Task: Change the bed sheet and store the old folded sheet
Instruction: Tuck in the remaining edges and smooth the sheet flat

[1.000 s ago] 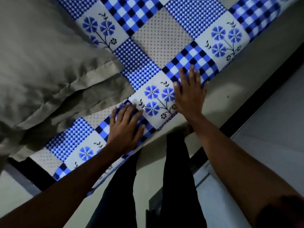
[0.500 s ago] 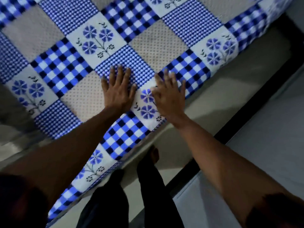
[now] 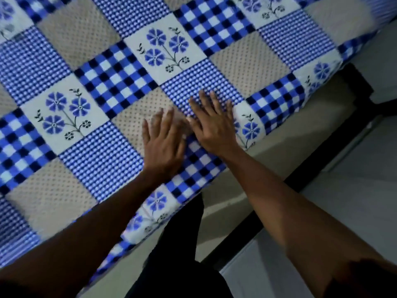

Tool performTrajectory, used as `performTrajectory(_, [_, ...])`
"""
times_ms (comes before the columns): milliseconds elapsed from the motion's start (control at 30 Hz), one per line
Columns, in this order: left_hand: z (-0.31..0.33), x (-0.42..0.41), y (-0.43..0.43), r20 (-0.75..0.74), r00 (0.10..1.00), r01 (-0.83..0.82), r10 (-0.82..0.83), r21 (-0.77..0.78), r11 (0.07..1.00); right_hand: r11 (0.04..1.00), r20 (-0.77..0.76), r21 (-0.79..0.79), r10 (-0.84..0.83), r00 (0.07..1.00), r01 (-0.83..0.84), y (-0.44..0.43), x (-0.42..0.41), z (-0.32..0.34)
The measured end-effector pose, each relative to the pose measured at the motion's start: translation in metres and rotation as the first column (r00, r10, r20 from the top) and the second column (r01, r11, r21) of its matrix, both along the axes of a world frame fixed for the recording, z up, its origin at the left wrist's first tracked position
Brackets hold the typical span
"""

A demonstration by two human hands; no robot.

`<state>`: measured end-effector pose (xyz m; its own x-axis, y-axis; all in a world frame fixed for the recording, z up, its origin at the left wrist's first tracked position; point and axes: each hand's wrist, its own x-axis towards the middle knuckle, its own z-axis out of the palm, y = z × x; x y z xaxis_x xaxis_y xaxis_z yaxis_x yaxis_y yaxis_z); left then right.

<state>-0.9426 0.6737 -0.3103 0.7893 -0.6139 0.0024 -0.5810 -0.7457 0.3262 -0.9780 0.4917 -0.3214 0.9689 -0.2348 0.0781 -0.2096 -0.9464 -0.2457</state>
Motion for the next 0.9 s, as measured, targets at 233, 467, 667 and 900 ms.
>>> performTrajectory(233, [-0.006,0.086,-0.123,-0.133,0.985,-0.09,0.107,0.127,0.988,0.792,-0.221,0.002,-0.595,0.772,0.611,-0.212,-0.037,0.009])
performTrajectory(467, [-0.005,0.054,-0.227,-0.088,0.979,0.195,-0.183,0.162,0.967,0.967,-0.097,0.034,-0.247,0.964,0.252,-0.252,0.026,0.017])
performTrajectory(667, [-0.001,0.081,-0.298,-0.036,0.981,0.194,-0.191,0.104,0.976,0.942,-0.185,0.002,-0.33,0.925,0.337,-0.32,0.069,0.007])
performTrajectory(900, [0.006,0.15,-0.428,-0.075,0.983,0.175,-0.168,0.104,0.979,0.794,-0.113,0.027,-0.601,0.791,0.607,-0.481,0.018,0.011])
